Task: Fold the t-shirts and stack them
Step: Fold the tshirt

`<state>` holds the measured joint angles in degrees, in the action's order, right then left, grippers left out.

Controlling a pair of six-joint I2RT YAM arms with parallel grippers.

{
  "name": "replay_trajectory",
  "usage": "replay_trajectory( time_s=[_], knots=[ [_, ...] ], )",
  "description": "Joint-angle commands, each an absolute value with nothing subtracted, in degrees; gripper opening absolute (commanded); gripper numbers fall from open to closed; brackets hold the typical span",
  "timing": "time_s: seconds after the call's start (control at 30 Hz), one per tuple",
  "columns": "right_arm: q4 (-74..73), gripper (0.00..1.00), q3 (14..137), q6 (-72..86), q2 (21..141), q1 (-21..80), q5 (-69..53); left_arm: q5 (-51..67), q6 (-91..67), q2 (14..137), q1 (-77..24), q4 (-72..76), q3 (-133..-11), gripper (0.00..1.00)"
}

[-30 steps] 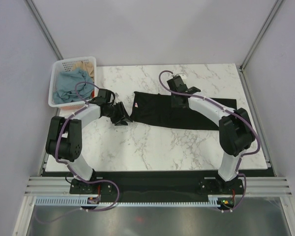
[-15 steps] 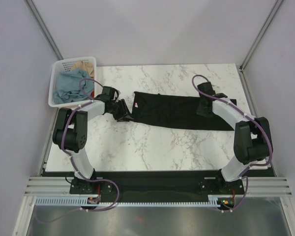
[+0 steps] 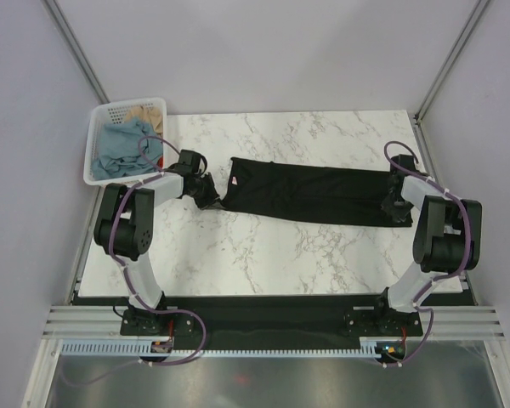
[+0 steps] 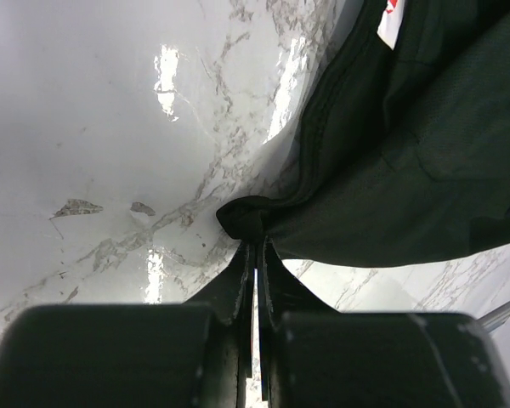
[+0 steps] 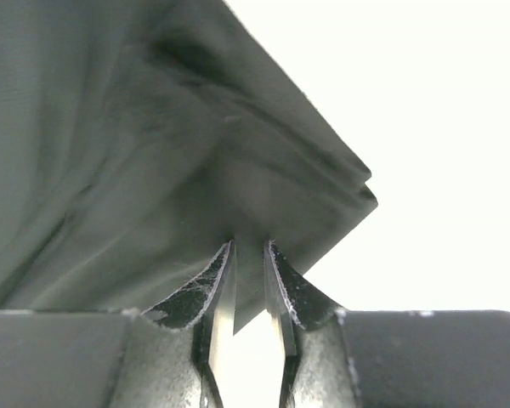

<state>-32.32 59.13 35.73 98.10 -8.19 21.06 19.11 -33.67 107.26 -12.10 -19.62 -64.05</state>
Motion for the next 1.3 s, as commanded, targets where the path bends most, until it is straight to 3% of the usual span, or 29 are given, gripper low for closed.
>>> replay_trajectory(
  time_s=[0.0,0.33,0.67,0.87,1.0,1.27],
  knots=[
    [-31.29,0.27,57.92,37.88,99.22,-9.31,23.64,16.17,-35.07,108.54,-12.13,-19.95,-65.92,0.02],
    [-30.67,0.34,50.81,41.05,94.85,-14.15,28.3,12.92,-35.24,109.07,-12.22,-20.74,-67.85,0.02],
    [-34.72,0.51,56.6,40.08,80.16,-13.8,13.11,10.02,-35.6,114.51,-12.13,-21.27,-74.43,0.02],
    [-29.89,0.61,58.97,39.64,76.64,-7.66,2.29,8.7,-34.54,123.99,-12.22,-21.27,-89.17,0.02],
    [-28.48,0.63,61.17,38.33,76.46,-1.77,1.5,8.61,-33.93,130.76,-12.04,-21.27,-100.0,0.02],
    [-28.13,0.69,66.88,34.9,76.12,-1.23,0.35,13.33,-35.07,140.44,-10.72,-21.09,-120.81,0.05]
  ],
)
